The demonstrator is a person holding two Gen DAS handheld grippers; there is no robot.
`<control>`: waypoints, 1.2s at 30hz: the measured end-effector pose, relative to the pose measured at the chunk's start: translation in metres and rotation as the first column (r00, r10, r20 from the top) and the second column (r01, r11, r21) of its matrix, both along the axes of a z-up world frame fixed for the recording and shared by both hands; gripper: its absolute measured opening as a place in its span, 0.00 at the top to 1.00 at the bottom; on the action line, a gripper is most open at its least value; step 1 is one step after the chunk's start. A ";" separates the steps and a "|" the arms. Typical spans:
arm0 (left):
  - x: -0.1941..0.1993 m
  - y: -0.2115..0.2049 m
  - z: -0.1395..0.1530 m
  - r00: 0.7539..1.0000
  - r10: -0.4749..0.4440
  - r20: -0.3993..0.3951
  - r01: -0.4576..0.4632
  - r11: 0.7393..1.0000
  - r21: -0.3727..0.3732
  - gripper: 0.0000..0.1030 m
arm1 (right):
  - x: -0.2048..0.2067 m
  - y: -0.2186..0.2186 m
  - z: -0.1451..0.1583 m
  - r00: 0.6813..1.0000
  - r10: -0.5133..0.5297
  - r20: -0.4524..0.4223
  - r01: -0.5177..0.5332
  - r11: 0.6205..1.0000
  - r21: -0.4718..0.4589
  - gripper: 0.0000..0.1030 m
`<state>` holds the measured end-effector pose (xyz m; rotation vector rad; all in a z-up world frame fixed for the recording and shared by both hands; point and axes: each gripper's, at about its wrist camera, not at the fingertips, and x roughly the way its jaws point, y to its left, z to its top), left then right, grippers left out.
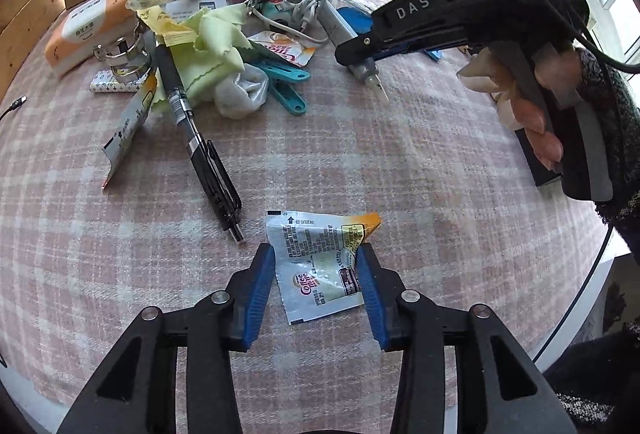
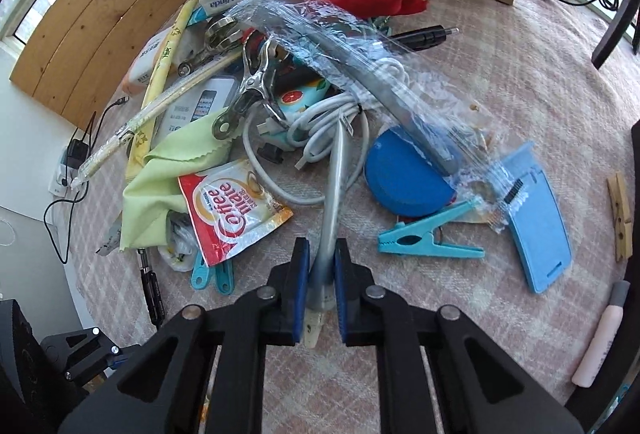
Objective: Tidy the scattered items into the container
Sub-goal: 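Grasp the silver tube with the right gripper while the left holds the packet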
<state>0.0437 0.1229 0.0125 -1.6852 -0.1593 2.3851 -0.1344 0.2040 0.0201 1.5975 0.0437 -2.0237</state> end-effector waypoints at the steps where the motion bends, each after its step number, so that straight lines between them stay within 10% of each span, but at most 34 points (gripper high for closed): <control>1: 0.001 -0.003 0.001 1.000 0.004 0.000 -0.004 1.000 0.003 0.62 | 0.001 0.002 0.001 1.000 -0.003 -0.001 0.003 1.000 -0.005 0.88; 26: -0.003 0.005 0.044 0.997 -0.028 -0.078 0.028 1.000 -0.003 0.62 | 0.026 0.057 0.042 0.992 -0.124 0.034 0.129 0.967 -0.219 0.91; 36: -0.004 0.011 0.038 0.997 -0.041 -0.068 0.042 0.999 0.007 0.62 | 0.041 0.056 0.004 0.997 -0.022 0.078 0.027 0.998 -0.063 0.94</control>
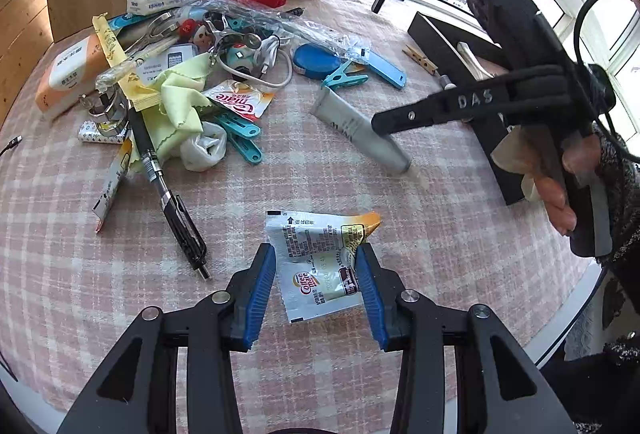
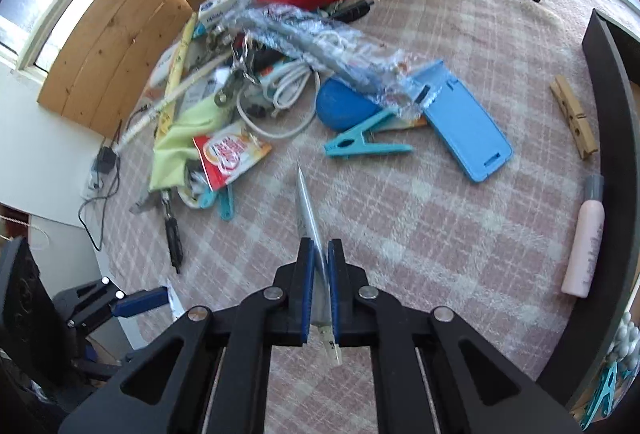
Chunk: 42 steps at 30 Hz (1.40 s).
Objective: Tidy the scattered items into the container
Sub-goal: 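Grasp the silver tube with the right gripper while the left holds the packet, then carry the packet and silver tube into the black tray and release both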
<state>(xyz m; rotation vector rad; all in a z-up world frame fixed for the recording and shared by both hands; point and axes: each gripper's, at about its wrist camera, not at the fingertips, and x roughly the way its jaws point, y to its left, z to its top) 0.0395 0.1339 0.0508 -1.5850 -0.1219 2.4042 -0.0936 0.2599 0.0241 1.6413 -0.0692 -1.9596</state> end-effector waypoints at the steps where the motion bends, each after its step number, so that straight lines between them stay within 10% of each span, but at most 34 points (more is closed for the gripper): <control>1: 0.000 0.000 0.000 1.000 0.001 -0.001 -0.001 1.000 0.001 0.62 | 0.002 -0.003 -0.005 1.000 0.013 0.008 -0.013 1.000 0.015 0.94; 16: 0.005 -0.005 0.000 1.000 0.025 -0.004 -0.025 0.999 0.029 0.62 | 0.002 -0.054 -0.002 0.992 0.113 -0.055 -0.104 0.984 0.146 0.64; 21: 0.006 -0.008 0.004 0.999 0.039 -0.012 -0.039 0.999 0.031 0.62 | 0.004 -0.063 -0.002 0.983 0.157 -0.090 -0.134 0.964 0.228 0.74; 33: -0.022 0.007 0.031 0.997 0.015 -0.076 -0.013 0.999 0.038 0.62 | -0.003 0.035 0.049 0.984 -0.109 -0.144 0.107 0.994 -0.022 0.75; 42: -0.084 0.096 0.076 0.973 -0.143 -0.182 0.154 0.987 0.046 0.62 | -0.015 0.158 0.113 0.906 -0.352 -0.236 0.336 0.936 -0.104 0.75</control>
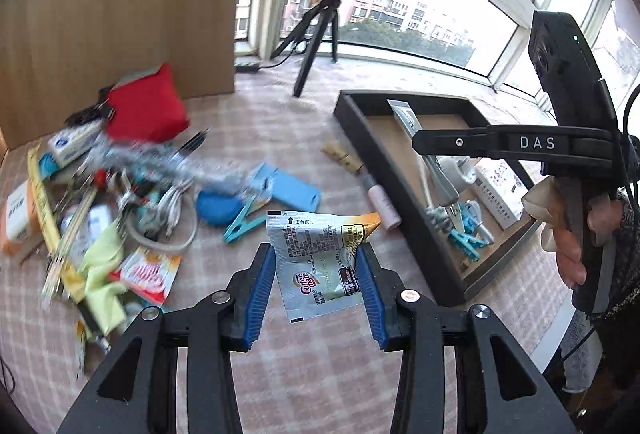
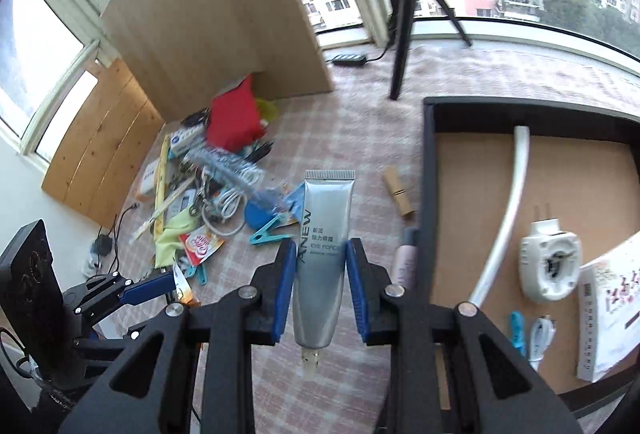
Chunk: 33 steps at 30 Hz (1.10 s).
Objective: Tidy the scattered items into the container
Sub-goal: 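Carry the packet and silver tube into the black tray and release both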
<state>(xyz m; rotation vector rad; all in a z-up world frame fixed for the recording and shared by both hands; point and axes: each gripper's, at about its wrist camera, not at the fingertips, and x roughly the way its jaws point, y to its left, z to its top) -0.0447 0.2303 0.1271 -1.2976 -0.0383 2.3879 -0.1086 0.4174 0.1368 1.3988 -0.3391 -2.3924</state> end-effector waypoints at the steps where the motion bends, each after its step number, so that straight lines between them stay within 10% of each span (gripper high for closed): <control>1: -0.008 0.012 0.005 1.000 -0.018 -0.007 0.018 1.000 0.008 0.62 | -0.001 0.017 0.004 1.000 -0.030 -0.008 0.030 1.000 0.006 0.75; 19: -0.120 0.226 0.030 0.966 -0.254 -0.044 0.254 0.967 -0.007 0.59 | -0.043 0.214 -0.001 0.927 -0.375 -0.011 0.374 0.922 0.097 0.65; 22: -0.126 0.232 0.030 0.971 -0.236 -0.040 0.235 0.972 -0.016 0.58 | -0.042 0.224 0.002 0.914 -0.405 -0.023 0.405 0.912 0.068 0.51; 33: -0.120 0.183 0.037 0.981 -0.188 -0.044 0.188 0.982 0.010 0.58 | -0.022 0.216 0.008 0.913 -0.406 -0.034 0.407 0.912 0.042 0.51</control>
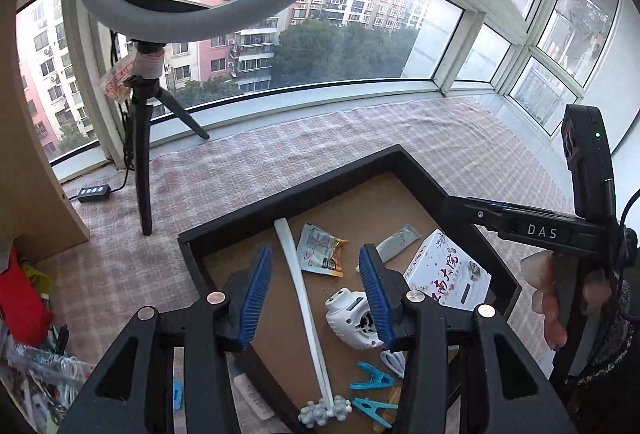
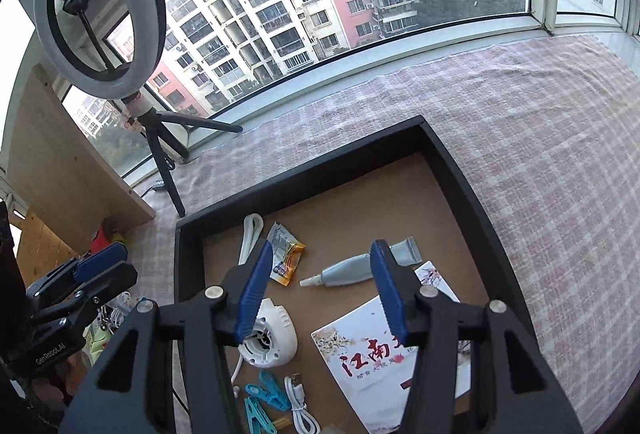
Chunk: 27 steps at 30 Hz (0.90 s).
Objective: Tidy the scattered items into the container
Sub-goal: 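Carry the packet and silver tube into the black tray and release both, then grasp the long clear stick with the left gripper while the right grasps the plastic bag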
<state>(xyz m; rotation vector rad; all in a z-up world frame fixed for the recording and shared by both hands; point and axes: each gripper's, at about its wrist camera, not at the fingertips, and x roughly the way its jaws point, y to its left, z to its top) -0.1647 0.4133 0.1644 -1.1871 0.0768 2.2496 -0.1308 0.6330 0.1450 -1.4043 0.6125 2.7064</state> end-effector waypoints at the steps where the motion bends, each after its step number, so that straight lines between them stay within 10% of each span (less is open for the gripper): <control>1: 0.002 -0.008 0.001 1.000 0.009 0.007 -0.009 1.000 -0.001 0.58 | 0.003 -0.004 0.002 1.000 0.008 -0.004 -0.008 1.000 0.007 0.51; 11: 0.058 -0.119 0.018 0.986 0.159 -0.042 -0.161 0.985 -0.057 0.58 | 0.026 -0.061 0.024 0.986 0.144 -0.081 -0.145 0.989 -0.009 0.51; 27: 0.136 -0.371 -0.005 0.864 0.503 0.008 -0.498 0.859 -0.116 0.60 | 0.060 -0.204 0.026 0.919 0.390 -0.061 -0.387 0.921 0.051 0.51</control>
